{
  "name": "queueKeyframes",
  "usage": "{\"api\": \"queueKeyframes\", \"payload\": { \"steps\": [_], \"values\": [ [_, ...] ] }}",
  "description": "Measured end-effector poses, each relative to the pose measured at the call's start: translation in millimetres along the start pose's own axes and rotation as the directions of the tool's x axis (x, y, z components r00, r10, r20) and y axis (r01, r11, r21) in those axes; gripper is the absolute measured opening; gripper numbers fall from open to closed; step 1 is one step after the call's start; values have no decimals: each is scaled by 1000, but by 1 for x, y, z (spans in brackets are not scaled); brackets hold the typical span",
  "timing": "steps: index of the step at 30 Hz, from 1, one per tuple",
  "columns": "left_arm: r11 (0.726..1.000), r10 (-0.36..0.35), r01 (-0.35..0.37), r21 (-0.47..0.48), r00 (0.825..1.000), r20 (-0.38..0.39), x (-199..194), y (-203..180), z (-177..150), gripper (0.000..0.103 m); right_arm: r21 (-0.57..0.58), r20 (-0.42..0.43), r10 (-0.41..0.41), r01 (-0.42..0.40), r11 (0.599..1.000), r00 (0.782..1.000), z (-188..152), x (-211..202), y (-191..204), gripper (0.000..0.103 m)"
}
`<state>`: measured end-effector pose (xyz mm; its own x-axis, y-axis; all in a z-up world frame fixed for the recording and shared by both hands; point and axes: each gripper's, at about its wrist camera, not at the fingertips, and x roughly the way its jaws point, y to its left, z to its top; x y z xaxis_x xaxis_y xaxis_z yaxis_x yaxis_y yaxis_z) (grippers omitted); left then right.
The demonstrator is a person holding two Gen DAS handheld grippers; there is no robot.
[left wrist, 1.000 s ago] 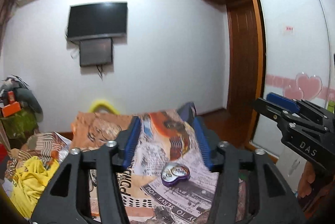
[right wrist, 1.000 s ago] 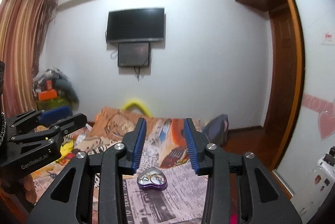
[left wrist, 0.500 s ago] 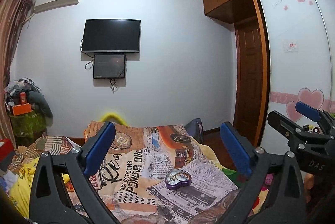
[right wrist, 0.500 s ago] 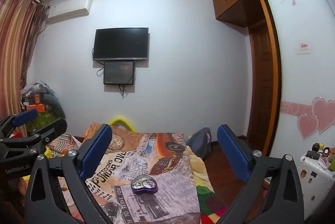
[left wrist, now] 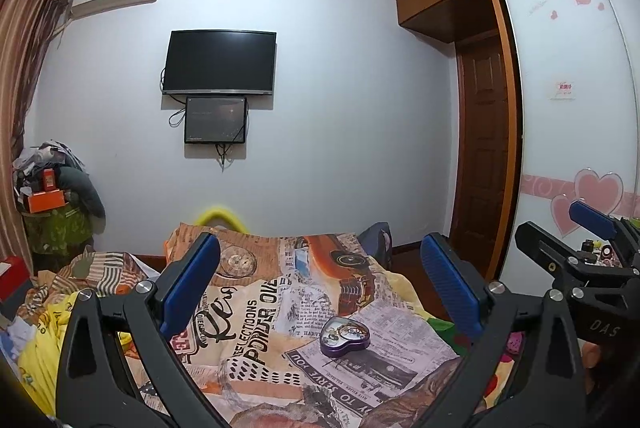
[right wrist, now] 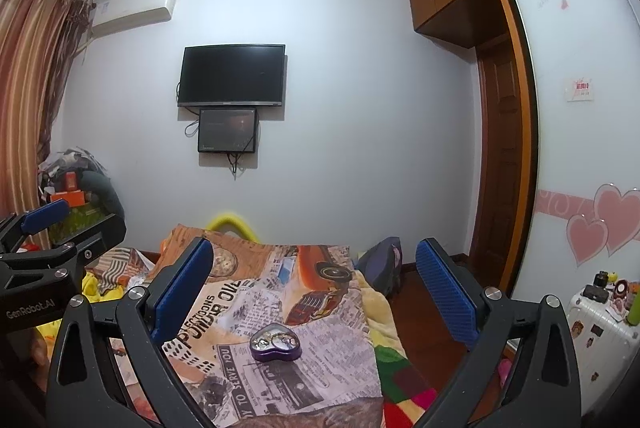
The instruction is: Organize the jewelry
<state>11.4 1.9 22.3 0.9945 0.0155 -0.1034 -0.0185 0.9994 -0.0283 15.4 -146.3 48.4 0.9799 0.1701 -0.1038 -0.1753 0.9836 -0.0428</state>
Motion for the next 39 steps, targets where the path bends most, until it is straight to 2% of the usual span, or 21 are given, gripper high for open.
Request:
{"api": "queueKeyframes", "payload": {
  "steps": [39],
  "values": [
    [1000, -21, 21, -12, 999, -43, 10, 1, -5, 102, 14, -30, 4, -4, 1000, 1000, 5, -2, -3, 101]
  ]
}}
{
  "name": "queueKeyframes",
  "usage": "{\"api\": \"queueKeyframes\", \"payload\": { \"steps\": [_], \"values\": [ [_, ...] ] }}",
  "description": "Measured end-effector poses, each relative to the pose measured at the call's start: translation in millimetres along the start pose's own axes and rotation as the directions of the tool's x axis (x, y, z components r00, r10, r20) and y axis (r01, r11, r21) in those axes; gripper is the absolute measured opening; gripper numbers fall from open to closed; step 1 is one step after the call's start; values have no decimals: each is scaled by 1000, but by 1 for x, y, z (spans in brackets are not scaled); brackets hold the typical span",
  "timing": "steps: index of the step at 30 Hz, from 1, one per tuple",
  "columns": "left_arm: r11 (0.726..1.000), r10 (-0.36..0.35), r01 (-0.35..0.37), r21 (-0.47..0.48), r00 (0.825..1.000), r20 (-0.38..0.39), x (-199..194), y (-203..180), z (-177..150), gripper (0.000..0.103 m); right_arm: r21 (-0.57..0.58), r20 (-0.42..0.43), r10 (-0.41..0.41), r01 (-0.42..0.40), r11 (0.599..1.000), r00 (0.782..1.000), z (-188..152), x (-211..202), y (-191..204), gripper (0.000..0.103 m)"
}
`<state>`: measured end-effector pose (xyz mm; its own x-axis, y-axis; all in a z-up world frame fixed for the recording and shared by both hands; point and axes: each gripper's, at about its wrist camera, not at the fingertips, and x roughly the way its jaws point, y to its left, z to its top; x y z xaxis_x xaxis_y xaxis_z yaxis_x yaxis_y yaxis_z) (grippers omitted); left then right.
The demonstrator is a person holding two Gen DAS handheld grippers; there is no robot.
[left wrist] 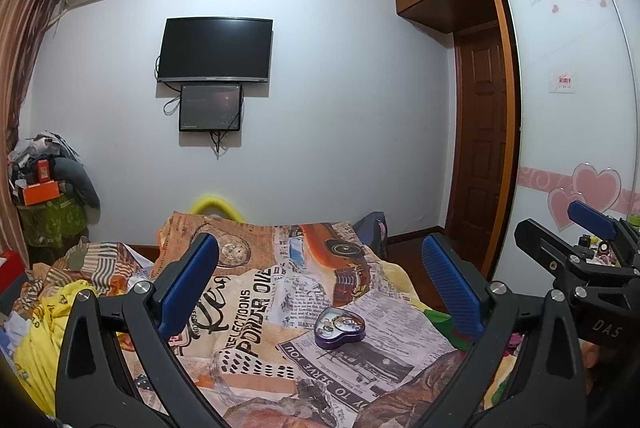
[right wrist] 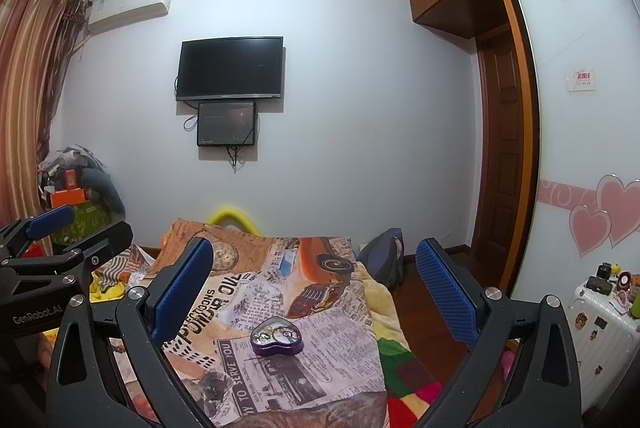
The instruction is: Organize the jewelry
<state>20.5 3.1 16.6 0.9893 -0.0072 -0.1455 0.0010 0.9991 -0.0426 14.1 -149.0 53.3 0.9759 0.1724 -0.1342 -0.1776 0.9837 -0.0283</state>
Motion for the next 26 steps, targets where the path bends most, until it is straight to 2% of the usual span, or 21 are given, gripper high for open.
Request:
{"api": "queueKeyframes", "payload": {
  "steps": [26],
  "values": [
    [1000, -13, 13, 13, 1000, -15, 5, -5, -4, 102, 7, -16, 0, 0, 1000, 1000, -2, 5, -3, 101]
  ]
}}
